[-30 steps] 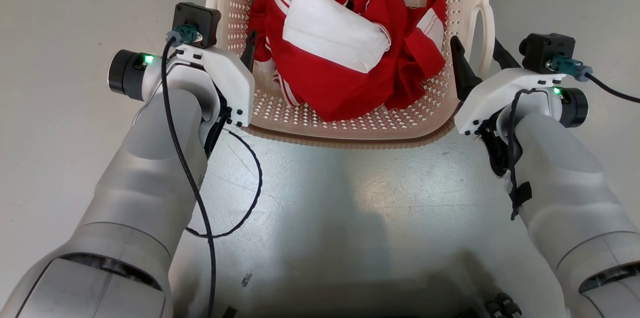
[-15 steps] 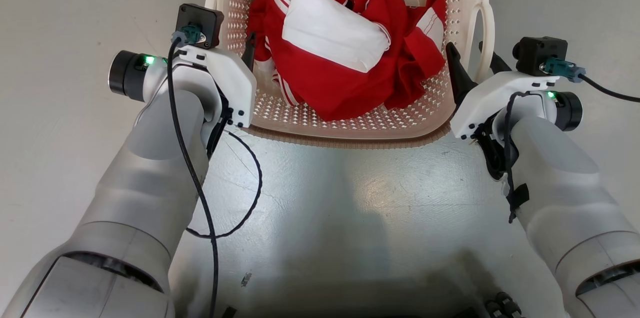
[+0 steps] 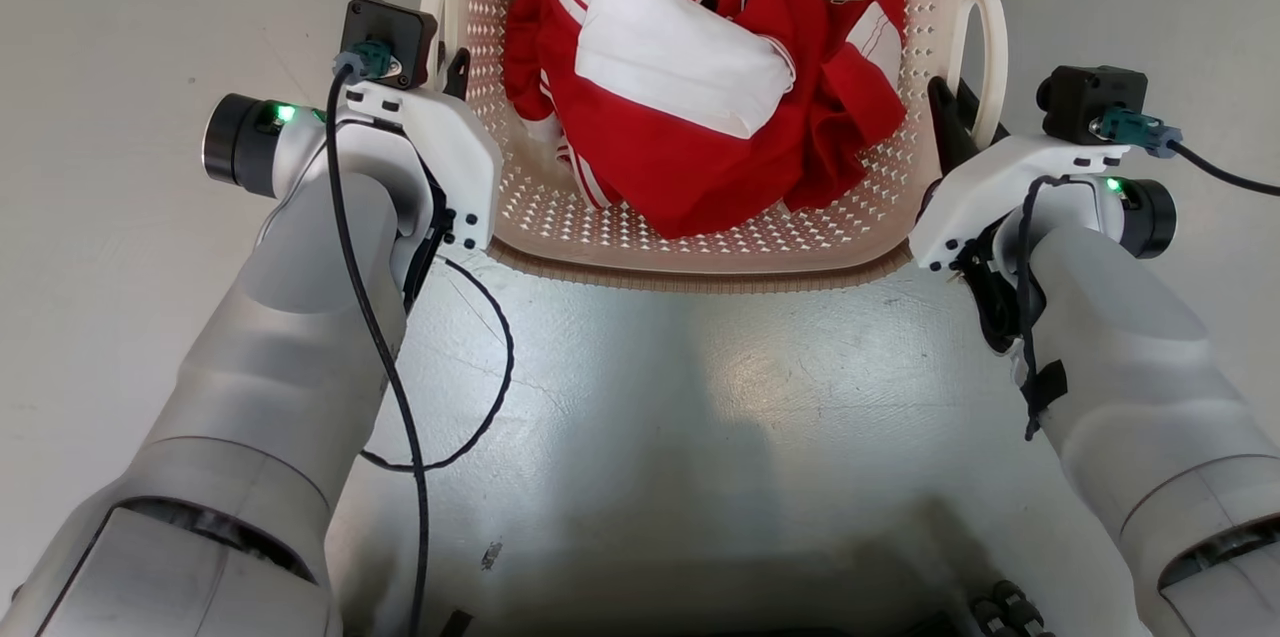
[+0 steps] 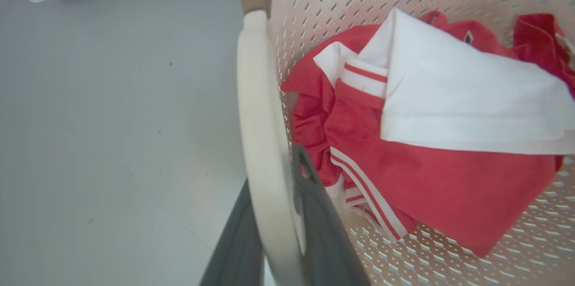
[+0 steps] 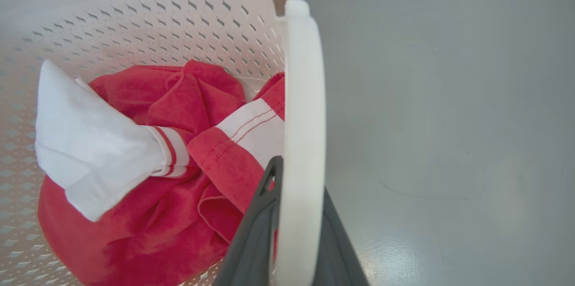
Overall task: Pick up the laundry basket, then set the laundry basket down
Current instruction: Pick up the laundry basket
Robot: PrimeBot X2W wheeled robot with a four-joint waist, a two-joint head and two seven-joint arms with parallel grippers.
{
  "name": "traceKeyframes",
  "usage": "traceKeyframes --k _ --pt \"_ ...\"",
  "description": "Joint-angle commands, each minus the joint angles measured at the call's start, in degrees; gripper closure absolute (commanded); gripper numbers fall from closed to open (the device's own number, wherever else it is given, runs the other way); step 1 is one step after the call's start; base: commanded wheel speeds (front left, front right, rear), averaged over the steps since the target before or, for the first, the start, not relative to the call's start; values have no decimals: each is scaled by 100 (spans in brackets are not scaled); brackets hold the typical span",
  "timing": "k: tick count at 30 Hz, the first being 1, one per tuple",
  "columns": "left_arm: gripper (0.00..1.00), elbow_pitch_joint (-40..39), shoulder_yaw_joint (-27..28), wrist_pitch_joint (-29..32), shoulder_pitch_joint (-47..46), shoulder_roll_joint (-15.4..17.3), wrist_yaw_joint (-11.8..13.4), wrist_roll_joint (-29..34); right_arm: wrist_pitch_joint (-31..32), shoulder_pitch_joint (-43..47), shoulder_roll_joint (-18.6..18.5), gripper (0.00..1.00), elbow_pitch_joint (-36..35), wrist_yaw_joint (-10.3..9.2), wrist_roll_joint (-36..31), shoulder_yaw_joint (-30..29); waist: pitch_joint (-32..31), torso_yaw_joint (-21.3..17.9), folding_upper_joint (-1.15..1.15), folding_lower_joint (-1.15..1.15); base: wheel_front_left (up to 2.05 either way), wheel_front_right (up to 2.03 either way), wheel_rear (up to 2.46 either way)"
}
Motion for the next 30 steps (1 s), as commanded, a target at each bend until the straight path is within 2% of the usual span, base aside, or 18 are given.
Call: traceKeyframes --k 1,17,30 --pt "100 -97 -53 23 93 31 -29 -47 -52 194 160 100 -3 41 22 149 -10 10 0 0 0 0 0" --pt "100 -223 -421 228 392 31 143 -603 99 371 160 100 111 41 287 448 -464 219 0 0 0 0 0" --pt "100 -322 -902 596 1036 31 258 -1158 533 783 160 100 213 41 421 671 -1492 323 0 0 0 0 0"
